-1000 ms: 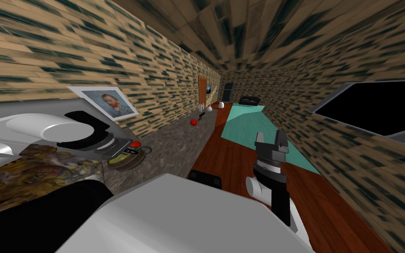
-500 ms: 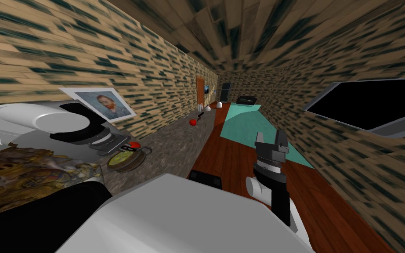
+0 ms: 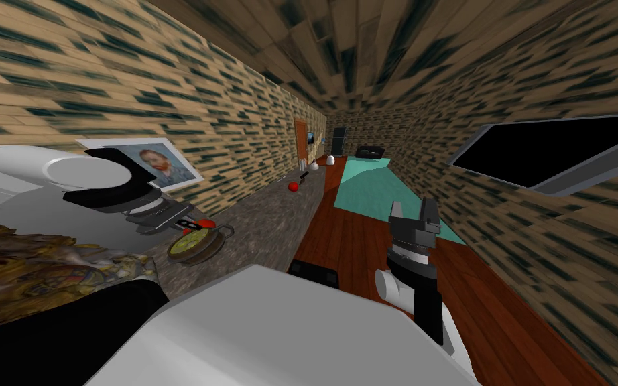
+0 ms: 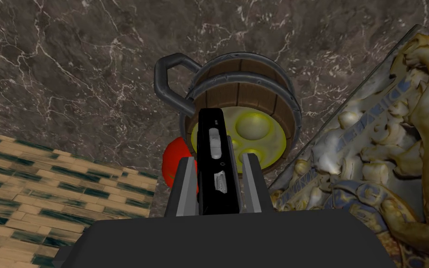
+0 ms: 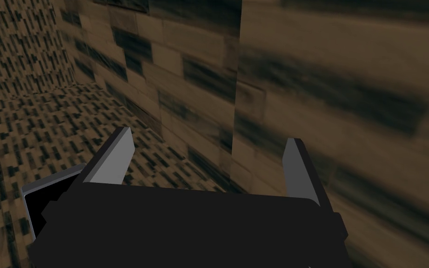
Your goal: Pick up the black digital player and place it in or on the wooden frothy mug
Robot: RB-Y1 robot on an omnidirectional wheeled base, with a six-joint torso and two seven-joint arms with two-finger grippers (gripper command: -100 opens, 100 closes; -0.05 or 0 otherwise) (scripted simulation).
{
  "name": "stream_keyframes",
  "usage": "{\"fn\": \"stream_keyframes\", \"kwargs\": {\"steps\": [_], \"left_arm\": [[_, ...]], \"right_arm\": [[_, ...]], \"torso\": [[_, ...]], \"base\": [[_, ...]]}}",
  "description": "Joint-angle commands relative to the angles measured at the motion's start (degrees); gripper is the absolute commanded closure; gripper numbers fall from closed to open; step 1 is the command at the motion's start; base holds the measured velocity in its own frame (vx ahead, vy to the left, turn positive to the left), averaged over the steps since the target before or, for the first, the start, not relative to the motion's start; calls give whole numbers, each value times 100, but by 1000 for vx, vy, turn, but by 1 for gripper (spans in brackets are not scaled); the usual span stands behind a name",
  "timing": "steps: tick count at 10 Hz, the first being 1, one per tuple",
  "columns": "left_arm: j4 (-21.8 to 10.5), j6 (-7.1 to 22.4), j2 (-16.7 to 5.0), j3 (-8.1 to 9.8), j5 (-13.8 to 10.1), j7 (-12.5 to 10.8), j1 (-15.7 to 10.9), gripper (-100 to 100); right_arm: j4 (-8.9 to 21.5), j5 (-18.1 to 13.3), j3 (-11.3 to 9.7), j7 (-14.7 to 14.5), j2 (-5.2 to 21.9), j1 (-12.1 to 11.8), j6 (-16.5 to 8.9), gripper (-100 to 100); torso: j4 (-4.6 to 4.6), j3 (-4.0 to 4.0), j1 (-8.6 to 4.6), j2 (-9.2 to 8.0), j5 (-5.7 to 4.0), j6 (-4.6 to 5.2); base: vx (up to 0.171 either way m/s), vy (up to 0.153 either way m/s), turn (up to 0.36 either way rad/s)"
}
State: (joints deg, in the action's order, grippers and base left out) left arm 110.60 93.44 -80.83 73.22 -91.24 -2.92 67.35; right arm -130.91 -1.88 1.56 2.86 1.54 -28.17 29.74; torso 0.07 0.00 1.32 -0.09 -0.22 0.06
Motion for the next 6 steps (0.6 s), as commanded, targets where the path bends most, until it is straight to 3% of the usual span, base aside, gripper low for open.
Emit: {"fn": "stream_keyframes", "kwargs": {"steps": [1, 6], "left_arm": [[-229, 31, -174, 131, -157, 52, 200, 100], [-859, 143, -598, 515, -576, 204, 722, 100]], "right_arm": [[0, 0, 0, 0, 0, 0, 0, 0], [0, 0, 0, 0, 0, -1, 0, 0]], "torso": [[0, 0, 0, 0, 0, 0], [9, -12, 111, 16, 19, 11]], "base": [[-60, 74, -121], [-57, 79, -97]]}}
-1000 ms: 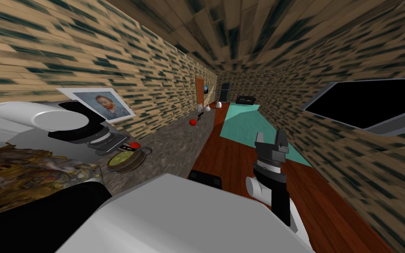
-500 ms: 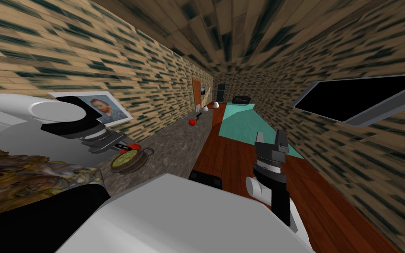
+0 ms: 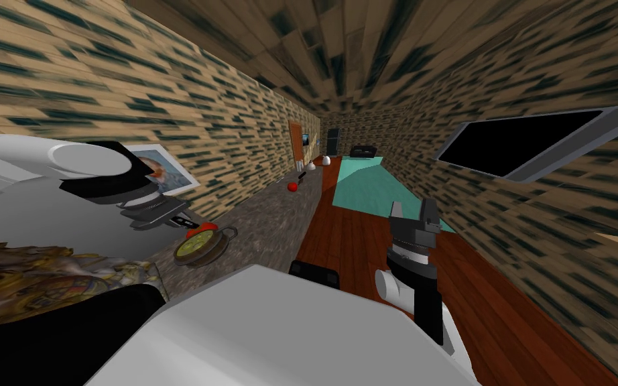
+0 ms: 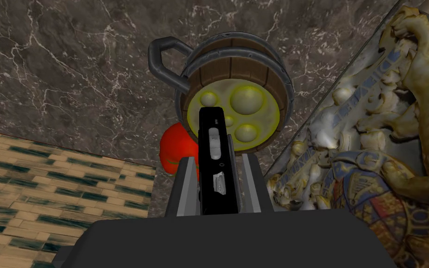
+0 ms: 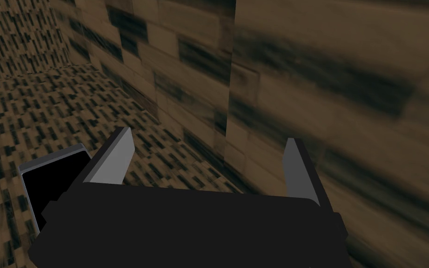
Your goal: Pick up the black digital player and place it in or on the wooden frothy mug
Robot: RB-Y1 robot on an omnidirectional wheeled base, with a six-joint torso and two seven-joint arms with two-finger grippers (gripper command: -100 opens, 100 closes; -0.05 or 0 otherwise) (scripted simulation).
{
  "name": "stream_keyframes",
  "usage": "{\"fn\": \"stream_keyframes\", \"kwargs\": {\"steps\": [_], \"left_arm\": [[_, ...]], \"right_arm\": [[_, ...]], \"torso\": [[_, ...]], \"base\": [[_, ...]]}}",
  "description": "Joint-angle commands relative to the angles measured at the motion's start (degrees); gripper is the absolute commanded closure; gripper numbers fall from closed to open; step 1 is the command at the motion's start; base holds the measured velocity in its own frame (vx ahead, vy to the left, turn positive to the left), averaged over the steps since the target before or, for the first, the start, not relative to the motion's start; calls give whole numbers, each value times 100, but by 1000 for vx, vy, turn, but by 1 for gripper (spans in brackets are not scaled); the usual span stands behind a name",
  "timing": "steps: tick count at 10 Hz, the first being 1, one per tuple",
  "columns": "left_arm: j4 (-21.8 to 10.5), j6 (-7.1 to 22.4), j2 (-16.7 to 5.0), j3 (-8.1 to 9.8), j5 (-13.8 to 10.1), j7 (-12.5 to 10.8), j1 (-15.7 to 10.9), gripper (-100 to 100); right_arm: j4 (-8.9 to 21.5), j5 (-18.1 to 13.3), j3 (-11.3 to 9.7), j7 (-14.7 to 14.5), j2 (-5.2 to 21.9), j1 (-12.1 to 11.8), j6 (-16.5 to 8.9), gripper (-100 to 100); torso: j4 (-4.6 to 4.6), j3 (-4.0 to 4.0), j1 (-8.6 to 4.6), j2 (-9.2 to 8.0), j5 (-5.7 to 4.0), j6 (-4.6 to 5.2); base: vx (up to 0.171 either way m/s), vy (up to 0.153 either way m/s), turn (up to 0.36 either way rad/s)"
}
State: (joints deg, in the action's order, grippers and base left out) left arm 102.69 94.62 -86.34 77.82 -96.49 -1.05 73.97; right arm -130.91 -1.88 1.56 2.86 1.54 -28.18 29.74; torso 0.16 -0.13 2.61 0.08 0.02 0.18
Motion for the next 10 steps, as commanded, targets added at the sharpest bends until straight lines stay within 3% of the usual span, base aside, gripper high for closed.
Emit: {"fn": "stream_keyframes", "kwargs": {"steps": [1, 3, 4, 5, 9, 10], "left_arm": [[-167, 44, -114, 115, -116, 42, 142, 100], [-417, 98, -289, 271, -289, 104, 356, 100], [-345, 80, -236, 229, -239, 83, 297, 100], [-359, 85, -245, 237, -247, 91, 305, -100], [-358, 85, -247, 237, -246, 90, 303, -100], [-358, 85, -248, 238, -246, 90, 302, 0]], "right_arm": [[0, 0, 0, 0, 0, 0, 0, 0], [0, 0, 0, 0, 0, 0, 0, 0], [0, 0, 0, 0, 0, 0, 0, 0], [0, 0, 0, 0, 0, -1, 0, 0], [0, 0, 0, 0, 0, -1, 0, 0], [0, 0, 0, 0, 0, -1, 0, 0]], "torso": [[0, 0, 0, 0, 0, 0], [-2, 5, 17, -8, 7, 1], [-5, 11, 29, -17, 11, -3], [-8, 13, 37, -16, 17, -10], [-11, 17, 41, -21, 18, -17], [-12, 21, 43, -27, 18, -20]], "base": [[-58, 65, -82], [-79, 66, -102], [-37, 30, -28], [0, 0, 0], [0, 0, 0], [0, 0, 0]]}}
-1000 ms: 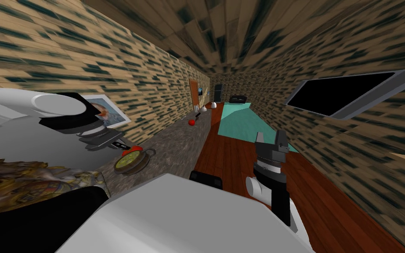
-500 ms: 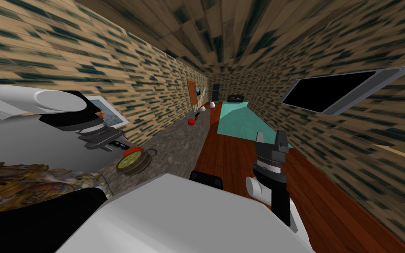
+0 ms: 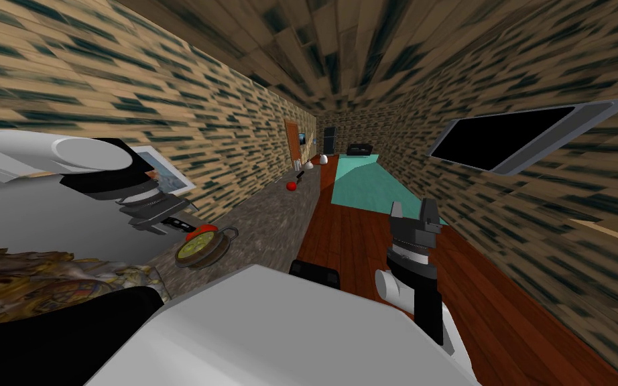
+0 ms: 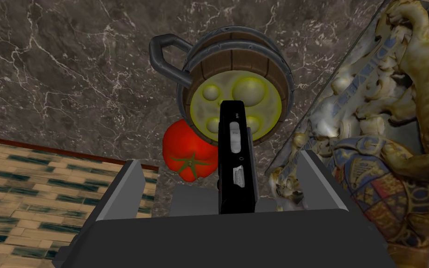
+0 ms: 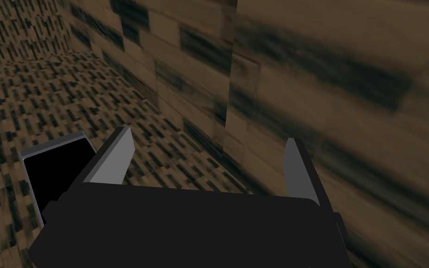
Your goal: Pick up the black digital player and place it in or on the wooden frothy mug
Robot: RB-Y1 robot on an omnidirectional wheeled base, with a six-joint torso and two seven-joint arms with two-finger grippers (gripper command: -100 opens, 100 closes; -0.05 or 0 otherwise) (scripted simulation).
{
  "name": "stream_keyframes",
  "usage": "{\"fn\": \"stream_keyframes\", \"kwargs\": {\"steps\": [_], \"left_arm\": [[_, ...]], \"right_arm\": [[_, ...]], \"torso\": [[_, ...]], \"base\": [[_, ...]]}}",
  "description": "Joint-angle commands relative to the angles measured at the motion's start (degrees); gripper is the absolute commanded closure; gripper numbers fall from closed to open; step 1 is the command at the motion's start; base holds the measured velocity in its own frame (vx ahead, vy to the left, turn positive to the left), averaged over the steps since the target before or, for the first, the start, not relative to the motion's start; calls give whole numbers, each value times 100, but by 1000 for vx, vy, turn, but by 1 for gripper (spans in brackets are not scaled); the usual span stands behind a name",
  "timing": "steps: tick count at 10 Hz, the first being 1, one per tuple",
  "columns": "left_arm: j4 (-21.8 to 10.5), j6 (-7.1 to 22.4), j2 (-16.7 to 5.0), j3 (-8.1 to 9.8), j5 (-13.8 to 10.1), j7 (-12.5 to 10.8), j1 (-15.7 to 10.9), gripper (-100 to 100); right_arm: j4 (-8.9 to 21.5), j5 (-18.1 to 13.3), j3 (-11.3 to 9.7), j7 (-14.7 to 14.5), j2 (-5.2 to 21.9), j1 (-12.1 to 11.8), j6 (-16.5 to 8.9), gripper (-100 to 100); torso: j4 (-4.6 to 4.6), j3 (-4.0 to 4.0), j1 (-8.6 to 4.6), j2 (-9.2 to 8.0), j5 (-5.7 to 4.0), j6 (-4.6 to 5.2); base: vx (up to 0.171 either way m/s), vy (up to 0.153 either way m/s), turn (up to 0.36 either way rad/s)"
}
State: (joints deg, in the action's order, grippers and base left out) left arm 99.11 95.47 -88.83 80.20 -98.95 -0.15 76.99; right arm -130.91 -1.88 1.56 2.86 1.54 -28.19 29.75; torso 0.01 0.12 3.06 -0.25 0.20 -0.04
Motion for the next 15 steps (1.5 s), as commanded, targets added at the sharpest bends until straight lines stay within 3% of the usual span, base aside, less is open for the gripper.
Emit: {"fn": "stream_keyframes", "kwargs": {"steps": [1, 2, 3, 7, 8, 12, 13, 14, 15], "left_arm": [[42, 158, -77, 198, -42, -115, 7, -100], [83, 317, -153, 360, -85, -231, 14, -100], [83, 317, -153, 396, -85, -231, 14, -100], [249, 950, -459, 1139, -254, -692, 41, -100], [249, 950, -459, 1189, -254, -692, 41, -100], [416, 1584, -766, 1920, -423, -1153, 68, -100], [416, 1584, -766, 1981, -423, -1153, 68, -100], [387, 1571, -757, 1927, -410, -1119, 64, -100], [382, 1583, -762, 1938, -410, -1124, 64, 0]], "right_arm": [[0, 0, 0, 0, 0, 0, 0, 0], [0, 0, 0, 0, 0, 0, 0, 0], [0, 0, 0, 0, 0, 0, 0, 0], [0, 0, 0, 0, 0, 0, 0, 0], [0, 0, 0, 0, 0, 0, 0, 0], [0, 0, 0, 0, 0, 0, 0, 0], [0, 0, 0, 0, 0, 0, 0, 0], [0, 0, 0, 0, 0, 0, 0, 0], [0, 0, 0, 0, 0, 0, 0, 0]], "torso": [[0, 0, 0, 0, 0, 0], [-1, 2, 2, -3, 0, -2], [-4, 7, 6, -9, 0, -5], [-7, 13, 17, -20, 3, -7], [-7, 13, 17, -20, 4, -6], [-7, 14, 12, -21, 3, -7], [-7, 13, 11, -19, 2, -6], [-7, 14, 14, -21, 4, -6], [-7, 15, 18, -23, 5, -7]], "base": [[5, 0, 37], [8, -2, 57], [7, -2, 26], [6, 1, 54], [6, -1, 11], [10, -8, 39], [6, -6, 21], [0, 0, 0], [0, 0, 0]]}}
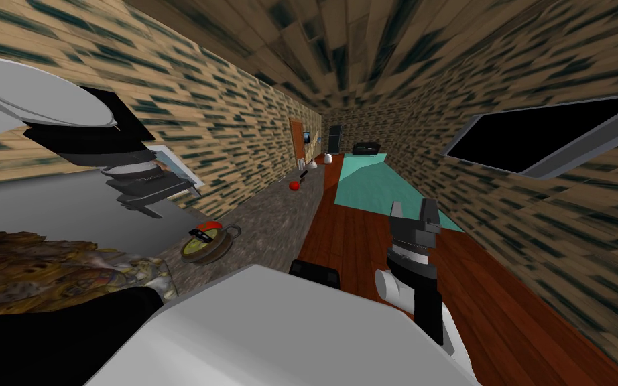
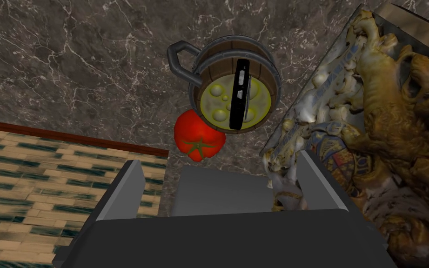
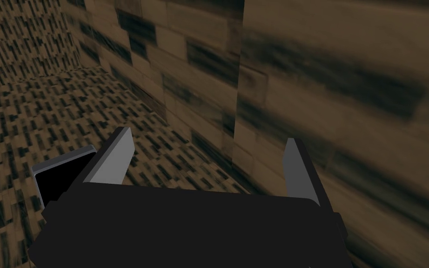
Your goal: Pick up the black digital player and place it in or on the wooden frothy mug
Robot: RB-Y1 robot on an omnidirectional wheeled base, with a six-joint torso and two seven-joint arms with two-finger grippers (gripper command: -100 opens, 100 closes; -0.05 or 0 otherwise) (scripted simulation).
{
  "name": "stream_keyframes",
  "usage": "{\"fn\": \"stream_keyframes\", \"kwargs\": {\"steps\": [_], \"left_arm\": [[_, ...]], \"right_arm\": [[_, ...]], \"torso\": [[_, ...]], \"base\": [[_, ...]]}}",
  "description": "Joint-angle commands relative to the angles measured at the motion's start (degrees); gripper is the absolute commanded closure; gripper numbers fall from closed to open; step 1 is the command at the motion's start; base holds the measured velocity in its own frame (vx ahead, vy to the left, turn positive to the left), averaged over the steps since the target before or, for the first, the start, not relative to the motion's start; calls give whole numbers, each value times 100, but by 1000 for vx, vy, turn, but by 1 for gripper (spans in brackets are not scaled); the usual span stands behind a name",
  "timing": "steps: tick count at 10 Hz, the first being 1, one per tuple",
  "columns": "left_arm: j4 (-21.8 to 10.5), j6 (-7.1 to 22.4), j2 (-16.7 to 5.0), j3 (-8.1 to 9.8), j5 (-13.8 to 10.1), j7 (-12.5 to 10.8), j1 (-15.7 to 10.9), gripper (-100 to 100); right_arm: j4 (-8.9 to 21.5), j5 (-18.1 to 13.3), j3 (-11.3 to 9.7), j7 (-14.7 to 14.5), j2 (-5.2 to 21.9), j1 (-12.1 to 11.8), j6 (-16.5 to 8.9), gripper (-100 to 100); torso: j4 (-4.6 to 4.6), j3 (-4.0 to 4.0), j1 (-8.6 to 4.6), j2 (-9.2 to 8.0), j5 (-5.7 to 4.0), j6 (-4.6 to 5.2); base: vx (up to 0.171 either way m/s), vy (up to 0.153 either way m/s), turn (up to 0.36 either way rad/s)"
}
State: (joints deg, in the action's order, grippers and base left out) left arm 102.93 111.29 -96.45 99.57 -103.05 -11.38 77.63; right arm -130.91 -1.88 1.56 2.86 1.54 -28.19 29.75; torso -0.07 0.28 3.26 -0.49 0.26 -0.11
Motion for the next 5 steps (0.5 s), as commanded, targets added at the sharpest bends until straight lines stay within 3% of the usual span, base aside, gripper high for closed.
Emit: {"fn": "stream_keyframes", "kwargs": {"steps": [1, 5], "left_arm": [[0, 0, 0, 0, 0, 0, 0, 0], [0, 0, 0, 0, 0, 0, 0, 0]], "right_arm": [[0, 0, 0, 0, 0, 0, 0, 0], [0, 0, 0, 0, 0, 0, 0, 0]], "torso": [[0, 0, 0, 0, 0, 0], [0, 1, 1, -1, 0, 0]], "base": [[0, 0, 0], [0, 0, 0]]}}
